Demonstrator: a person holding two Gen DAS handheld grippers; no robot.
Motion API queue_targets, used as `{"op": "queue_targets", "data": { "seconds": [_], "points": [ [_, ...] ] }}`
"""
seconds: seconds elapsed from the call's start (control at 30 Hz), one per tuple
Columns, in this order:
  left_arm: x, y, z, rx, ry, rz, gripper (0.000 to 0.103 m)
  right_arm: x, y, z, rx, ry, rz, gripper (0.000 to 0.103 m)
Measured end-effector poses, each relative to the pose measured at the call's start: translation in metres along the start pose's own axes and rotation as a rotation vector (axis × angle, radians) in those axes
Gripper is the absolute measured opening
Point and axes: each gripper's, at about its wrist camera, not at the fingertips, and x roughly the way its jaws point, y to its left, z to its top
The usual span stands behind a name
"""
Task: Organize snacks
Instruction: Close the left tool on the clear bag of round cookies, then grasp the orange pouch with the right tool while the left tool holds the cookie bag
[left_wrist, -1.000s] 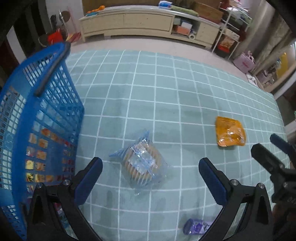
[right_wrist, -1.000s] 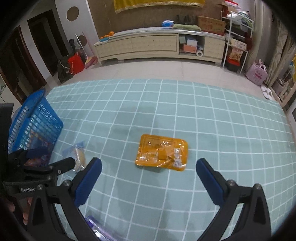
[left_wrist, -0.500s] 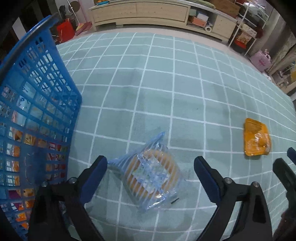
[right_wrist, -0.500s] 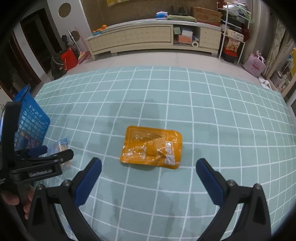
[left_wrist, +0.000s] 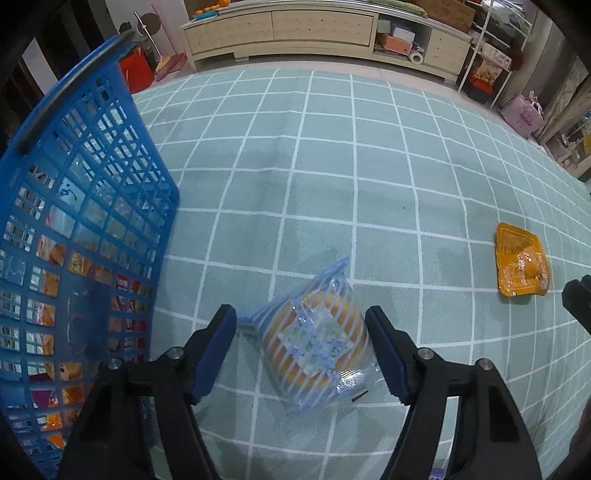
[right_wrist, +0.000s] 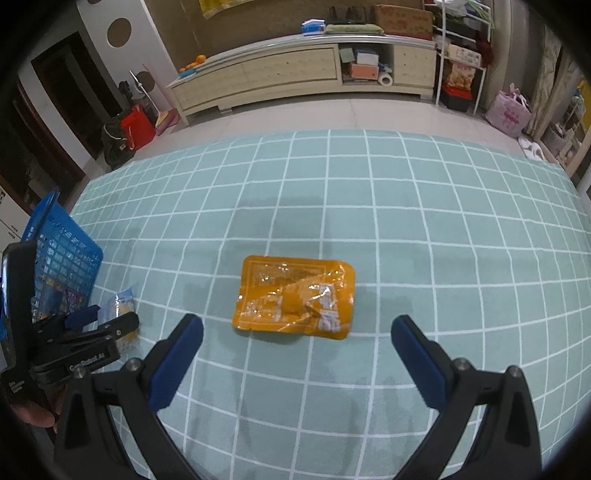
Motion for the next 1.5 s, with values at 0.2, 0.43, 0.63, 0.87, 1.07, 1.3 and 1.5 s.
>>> {"op": "queue_targets", "data": {
  "seconds": [0.2,0.43,0.63,0.87,1.07,1.3,1.5],
  "points": [
    [-0.007,0.005,-0.001,0.021,-0.029,-0.074,0.054,0.008,-0.001,-0.001,0.03,0.025,0.008,0.103],
    [-0.017,-0.002,0.005,0.09,-0.073,-0.102,0.053,0.035,-0.011,0.012,0.099,0.096,0.01,0.103],
    [-0.02,-0.002,0.011,0.133,-0.102,-0.126,0.053,0.054,-0.006,0.021,0.083,0.155,-0.031,0.103],
    [-0.013,-0.009,0.016,0.142,-0.101,-0.144,0.053,0.068,0.014,0.028,0.026,0.214,-0.133,0.103],
    [-0.011,-0.003,0.015,0.146,-0.086,-0.158,0.053,0.077,0.027,0.03,0.027,0.233,-0.178,0.103],
    [-0.012,-0.001,0.015,0.144,-0.09,-0.19,0.053,0.084,0.045,0.032,0.008,0.241,-0.207,0.103],
    [-0.016,-0.003,0.014,0.153,-0.102,-0.205,0.053,0.078,0.043,0.022,-0.02,0.213,-0.189,0.102]
  ]
}}
